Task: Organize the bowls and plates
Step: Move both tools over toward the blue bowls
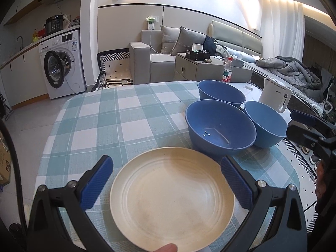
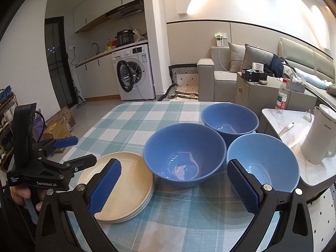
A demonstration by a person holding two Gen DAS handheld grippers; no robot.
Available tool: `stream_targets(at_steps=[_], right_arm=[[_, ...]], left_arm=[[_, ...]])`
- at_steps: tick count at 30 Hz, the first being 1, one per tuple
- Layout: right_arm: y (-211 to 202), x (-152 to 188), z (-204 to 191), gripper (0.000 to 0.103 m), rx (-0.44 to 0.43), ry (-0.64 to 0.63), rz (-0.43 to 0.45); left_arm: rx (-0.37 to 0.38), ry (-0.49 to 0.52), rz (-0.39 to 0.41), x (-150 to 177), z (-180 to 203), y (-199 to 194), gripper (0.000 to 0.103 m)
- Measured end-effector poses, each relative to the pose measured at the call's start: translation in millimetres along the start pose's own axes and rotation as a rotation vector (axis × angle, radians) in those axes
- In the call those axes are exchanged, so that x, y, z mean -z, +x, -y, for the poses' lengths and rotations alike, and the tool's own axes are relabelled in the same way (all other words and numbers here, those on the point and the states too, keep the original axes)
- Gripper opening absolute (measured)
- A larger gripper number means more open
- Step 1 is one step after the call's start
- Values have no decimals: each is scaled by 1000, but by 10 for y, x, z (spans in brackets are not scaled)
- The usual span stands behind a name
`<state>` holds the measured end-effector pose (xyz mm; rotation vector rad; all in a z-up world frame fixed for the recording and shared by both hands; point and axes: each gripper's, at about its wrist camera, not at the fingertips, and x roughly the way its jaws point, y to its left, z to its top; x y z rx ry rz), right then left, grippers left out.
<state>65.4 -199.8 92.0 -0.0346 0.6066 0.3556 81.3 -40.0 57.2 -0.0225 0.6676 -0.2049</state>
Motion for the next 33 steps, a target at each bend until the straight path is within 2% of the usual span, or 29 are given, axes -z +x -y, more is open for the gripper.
stream_targets(at_steps=[12,18,33], right_arm=[[-63,-75,421,102,63,58,-3],[-71,-124,574,102,81,76,-7],[-4,-337,989,102,131,139,-27]], left_arm=[[19,15,-20,-250,129,246,103],[19,60,-25,-360,251,314,103],[39,39,-58,-588,295,498,103]])
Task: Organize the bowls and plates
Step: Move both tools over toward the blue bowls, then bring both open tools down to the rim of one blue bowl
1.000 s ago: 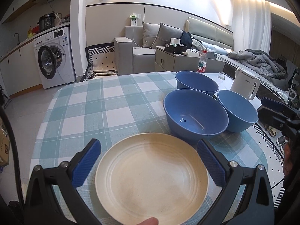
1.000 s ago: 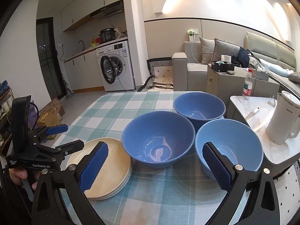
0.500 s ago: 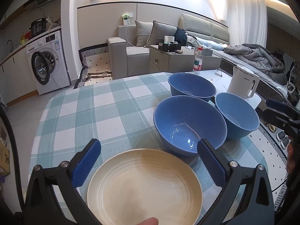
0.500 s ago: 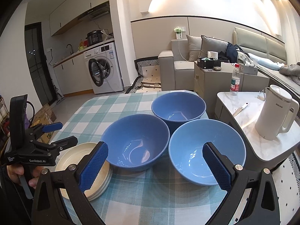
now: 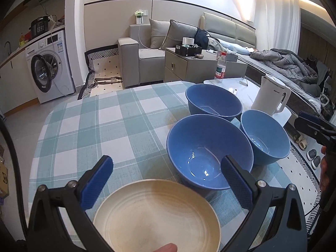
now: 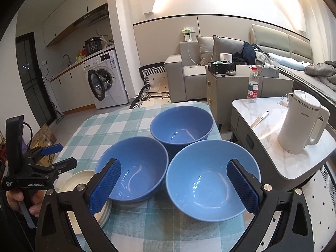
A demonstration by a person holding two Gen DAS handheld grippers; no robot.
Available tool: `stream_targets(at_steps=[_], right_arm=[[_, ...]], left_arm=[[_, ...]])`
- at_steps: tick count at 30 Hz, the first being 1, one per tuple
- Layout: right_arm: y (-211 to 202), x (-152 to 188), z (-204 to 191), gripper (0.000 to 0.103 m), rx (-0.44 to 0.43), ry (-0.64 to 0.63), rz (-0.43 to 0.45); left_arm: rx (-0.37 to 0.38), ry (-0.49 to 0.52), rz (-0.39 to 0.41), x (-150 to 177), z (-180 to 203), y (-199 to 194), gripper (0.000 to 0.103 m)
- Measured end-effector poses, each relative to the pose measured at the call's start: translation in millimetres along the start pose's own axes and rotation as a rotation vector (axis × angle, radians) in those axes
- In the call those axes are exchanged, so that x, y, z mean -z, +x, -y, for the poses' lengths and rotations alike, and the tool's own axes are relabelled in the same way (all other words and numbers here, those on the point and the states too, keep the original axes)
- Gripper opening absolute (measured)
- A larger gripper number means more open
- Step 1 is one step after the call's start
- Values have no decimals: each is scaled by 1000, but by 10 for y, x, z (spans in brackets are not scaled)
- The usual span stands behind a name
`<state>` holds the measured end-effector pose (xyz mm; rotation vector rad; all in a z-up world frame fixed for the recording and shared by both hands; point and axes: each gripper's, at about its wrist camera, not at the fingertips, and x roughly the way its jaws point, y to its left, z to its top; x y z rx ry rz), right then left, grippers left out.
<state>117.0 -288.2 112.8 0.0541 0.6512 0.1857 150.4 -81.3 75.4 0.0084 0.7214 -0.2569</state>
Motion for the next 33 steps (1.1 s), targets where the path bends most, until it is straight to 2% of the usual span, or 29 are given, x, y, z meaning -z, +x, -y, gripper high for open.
stream_targets(at_steps=[15,25,33], right_arm=[[283,-231,317,102,30,67,-18],[435,-426,471,102,50,86,-17],[651,-464,545,102,66,91,-49]], left_arm=[[-15,-14,-5,-316,-136,219,103],[-10,13,-2,-554,-76,421,103],[-19,-2,-4,-665,-123,591,103]])
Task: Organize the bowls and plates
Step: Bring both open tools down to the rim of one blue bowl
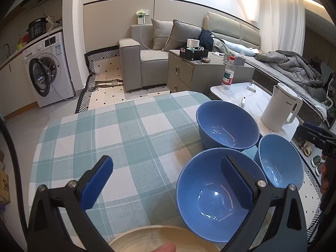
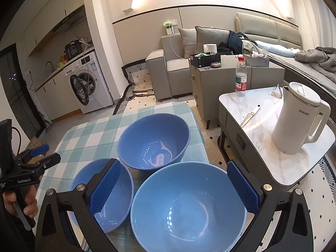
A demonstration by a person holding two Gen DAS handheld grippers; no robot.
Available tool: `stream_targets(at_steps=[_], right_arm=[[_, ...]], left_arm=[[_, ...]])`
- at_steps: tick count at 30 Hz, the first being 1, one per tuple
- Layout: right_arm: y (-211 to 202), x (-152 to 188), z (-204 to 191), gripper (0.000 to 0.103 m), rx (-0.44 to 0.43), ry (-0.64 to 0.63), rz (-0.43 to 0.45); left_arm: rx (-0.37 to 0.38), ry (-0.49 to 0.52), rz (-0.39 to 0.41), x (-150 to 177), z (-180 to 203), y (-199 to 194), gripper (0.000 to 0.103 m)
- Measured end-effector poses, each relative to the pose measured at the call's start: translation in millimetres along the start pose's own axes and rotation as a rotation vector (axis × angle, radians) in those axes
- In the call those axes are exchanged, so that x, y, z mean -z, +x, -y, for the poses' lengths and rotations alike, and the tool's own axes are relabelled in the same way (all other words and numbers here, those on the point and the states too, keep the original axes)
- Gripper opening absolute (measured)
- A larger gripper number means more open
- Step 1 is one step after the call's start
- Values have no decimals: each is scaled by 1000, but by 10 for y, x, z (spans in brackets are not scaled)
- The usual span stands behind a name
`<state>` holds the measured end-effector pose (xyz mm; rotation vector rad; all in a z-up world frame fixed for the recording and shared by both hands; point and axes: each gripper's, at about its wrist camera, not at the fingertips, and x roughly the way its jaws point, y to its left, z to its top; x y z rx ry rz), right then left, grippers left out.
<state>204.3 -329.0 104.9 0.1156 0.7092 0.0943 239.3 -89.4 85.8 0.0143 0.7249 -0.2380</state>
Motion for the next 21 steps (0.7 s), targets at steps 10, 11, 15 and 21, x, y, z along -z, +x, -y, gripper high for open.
stream_targets(at_steps=[10,11,15,21], right_arm=[[161,-3,70,102,12,26,-9],[167,-9,73,102,13,26,-6],[229,-41,89,102,9,27,-16],[346,-83,70,102,1,18,-30]], left_arm=[[-15,28,4,-69,83,165,103],[-11,29,2,-76,92,180,103],[2,27,-8,-113,114,250,103],[11,45,-21,-159,179,362,103]])
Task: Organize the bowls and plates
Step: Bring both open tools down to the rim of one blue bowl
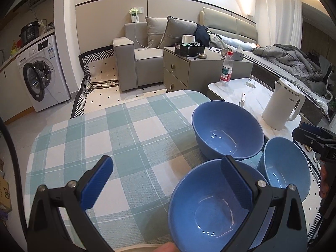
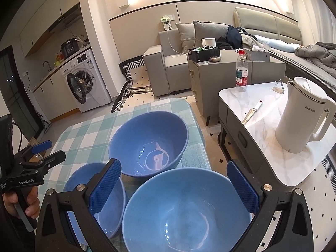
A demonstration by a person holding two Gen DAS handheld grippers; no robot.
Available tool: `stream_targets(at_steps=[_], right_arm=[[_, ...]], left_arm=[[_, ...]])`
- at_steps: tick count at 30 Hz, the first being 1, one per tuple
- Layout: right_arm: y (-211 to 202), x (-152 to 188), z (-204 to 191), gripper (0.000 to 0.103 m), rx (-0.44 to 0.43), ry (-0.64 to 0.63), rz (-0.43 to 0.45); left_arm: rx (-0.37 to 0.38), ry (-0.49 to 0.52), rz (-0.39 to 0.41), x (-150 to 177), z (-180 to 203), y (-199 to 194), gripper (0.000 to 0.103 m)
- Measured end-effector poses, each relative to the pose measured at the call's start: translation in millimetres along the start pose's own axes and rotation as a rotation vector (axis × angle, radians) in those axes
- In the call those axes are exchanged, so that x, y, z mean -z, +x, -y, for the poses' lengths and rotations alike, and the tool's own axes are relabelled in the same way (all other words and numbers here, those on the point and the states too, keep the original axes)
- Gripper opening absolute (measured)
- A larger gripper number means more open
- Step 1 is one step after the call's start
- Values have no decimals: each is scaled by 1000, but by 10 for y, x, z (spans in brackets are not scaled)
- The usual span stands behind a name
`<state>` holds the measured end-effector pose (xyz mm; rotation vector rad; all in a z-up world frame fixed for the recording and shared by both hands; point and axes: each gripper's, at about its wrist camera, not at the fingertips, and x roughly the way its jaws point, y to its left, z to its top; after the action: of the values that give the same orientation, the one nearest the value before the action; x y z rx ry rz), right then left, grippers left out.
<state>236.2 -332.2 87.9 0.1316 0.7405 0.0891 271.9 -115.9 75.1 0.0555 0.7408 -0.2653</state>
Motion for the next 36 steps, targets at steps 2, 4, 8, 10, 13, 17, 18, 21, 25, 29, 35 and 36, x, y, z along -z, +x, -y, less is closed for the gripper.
stream_targets(at_steps=[2,4,8,10,13,17,18,21,25,29,35,36], right_arm=[[35,-20,-7,102,-2,0,-5],[64,-35,-2,102,-3,2,-12],[100,-47,25,102,-3,14,-23],[116,-50,48,102,-8,21,-29],[137,-57,79,102,-14,31,-34],[166,-59,103,102,-11,34,-40],[175,-55,112,102,-7,37,-42],[206,-38,130,102,4,46,-50],[254,-40,136,102,6,46,-59],[315,-65,145,102,-4,46,-72],[376,-81,134,102,-19,44,-82],[385,-83,141,102,-21,47,-85]], left_arm=[[4,10,-4,-22,21,41,103],[15,10,-7,-44,20,79,103],[27,5,-20,-96,14,155,103],[27,6,-25,-118,21,197,103],[27,11,-31,-140,51,236,103],[29,11,-37,-170,81,281,103],[31,12,-38,-176,86,291,103],[27,15,-40,-193,94,322,103],[24,17,-54,-216,102,390,103],[27,21,-69,-242,120,476,103],[27,30,-78,-282,187,571,103],[28,30,-83,-286,196,588,103]])
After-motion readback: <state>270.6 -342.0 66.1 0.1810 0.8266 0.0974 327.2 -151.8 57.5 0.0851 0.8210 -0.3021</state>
